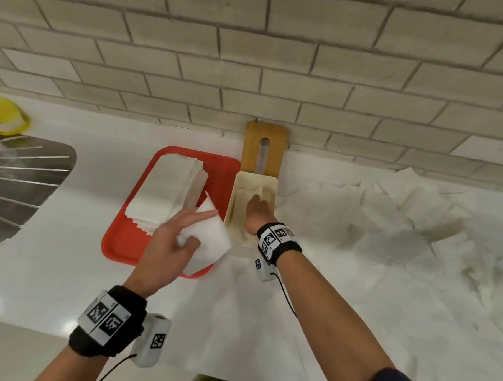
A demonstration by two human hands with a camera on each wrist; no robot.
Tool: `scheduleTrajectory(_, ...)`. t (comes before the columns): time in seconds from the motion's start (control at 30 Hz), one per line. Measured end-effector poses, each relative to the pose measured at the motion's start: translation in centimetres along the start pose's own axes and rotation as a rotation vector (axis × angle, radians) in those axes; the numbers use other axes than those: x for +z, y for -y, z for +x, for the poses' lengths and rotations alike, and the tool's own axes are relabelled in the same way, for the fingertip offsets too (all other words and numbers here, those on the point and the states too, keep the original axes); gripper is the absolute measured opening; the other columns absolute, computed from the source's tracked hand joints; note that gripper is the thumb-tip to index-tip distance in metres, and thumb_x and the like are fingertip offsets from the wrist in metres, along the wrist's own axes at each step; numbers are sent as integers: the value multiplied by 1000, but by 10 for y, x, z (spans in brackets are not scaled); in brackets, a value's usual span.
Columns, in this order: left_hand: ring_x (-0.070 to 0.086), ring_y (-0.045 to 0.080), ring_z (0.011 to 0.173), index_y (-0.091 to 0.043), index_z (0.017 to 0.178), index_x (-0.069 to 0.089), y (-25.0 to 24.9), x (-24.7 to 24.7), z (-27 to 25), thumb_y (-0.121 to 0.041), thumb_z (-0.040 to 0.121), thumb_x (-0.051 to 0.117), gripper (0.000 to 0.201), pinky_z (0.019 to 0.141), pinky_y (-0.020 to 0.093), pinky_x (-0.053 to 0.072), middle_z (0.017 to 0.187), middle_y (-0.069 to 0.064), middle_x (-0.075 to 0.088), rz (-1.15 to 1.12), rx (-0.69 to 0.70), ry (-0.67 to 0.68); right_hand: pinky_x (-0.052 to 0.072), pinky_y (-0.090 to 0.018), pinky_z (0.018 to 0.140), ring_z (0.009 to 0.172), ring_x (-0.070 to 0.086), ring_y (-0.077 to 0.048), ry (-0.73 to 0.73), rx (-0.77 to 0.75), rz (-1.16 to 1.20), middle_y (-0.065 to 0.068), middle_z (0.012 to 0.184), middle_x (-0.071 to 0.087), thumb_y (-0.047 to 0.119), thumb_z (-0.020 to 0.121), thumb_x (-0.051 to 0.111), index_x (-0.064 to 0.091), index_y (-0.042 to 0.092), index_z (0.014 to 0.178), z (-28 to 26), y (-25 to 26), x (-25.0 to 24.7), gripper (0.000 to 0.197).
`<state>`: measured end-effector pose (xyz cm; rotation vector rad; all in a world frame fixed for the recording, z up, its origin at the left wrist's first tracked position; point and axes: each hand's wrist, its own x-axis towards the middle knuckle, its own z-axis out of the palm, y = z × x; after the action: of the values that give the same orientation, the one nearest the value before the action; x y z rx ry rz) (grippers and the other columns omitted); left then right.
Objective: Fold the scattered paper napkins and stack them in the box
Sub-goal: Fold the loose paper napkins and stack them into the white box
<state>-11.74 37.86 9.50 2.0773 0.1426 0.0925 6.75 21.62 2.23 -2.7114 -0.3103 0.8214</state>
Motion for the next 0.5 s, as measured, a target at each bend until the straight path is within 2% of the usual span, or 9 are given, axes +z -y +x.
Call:
scheduleTrajectory(0.07,45,-8,141,-44,138,69,-15,1,15,12,93,56,73,108,15,42,150,-21,56,-78,32,0,38,-47,124,156,32,-41,-66,4,97,-26,172,21,6,108,46,8,4,170,-6,0,-11,73)
scheduleTrajectory(0.1,44,-11,141,-39,139,69,-23,2,24,12,94,57,69,107,11,41,150,-21,56,-125,56,-7,41,-48,122,152,39,-40,-173,-9,198,-24,167,31,10,109,46,20,7,167,-11,-2,-18,64)
scheduleTrajectory(0.17,42,-17,140,-30,140,70,-40,9,43,7,99,61,56,105,2,37,148,-22,58,-248,96,-36,49,-45,113,134,56,-34,-403,-54,395,-16,148,54,16,108,51,45,11,149,-26,-12,-34,43)
scheduleTrajectory(0.2,43,-17,140,-28,140,70,-45,14,55,1,101,64,49,106,1,36,146,-22,61,-307,106,-58,51,-41,108,126,61,-30,-488,-76,470,-11,139,61,17,106,54,52,14,139,-33,-20,-42,33)
scheduleTrajectory(0.3,53,-8,137,-35,137,71,-41,36,87,-17,104,68,38,109,9,42,144,-20,65,-409,28,-139,55,-33,97,105,72,-23,-605,-78,582,-1,119,73,19,105,60,58,19,121,-57,-52,-53,16)
scheduleTrajectory(0.33,57,-3,135,-35,139,70,-33,47,97,-17,104,67,39,111,16,45,145,-18,65,-383,-29,-139,55,-31,93,99,73,-21,-628,-53,593,1,113,74,19,104,61,60,19,117,-63,-67,-52,13)
scheduleTrajectory(0.4,62,13,134,-27,146,65,-13,69,114,-10,104,63,46,112,27,49,150,-3,63,-208,-175,-86,55,-30,86,94,73,-18,-676,-5,597,8,106,73,18,102,64,64,19,110,-74,-96,-41,8)
scheduleTrajectory(0.47,57,25,139,-22,151,59,3,89,127,-3,100,58,54,113,27,45,156,8,55,32,-279,12,55,-26,80,91,74,-17,-690,29,597,12,101,73,16,100,67,67,19,105,-84,-124,-25,6)
scheduleTrajectory(0.5,53,28,142,-20,153,56,8,98,132,0,98,57,58,114,28,42,158,10,52,115,-309,70,51,-18,75,89,73,-15,-678,46,598,11,99,73,15,99,68,68,18,105,-90,-136,-18,6)
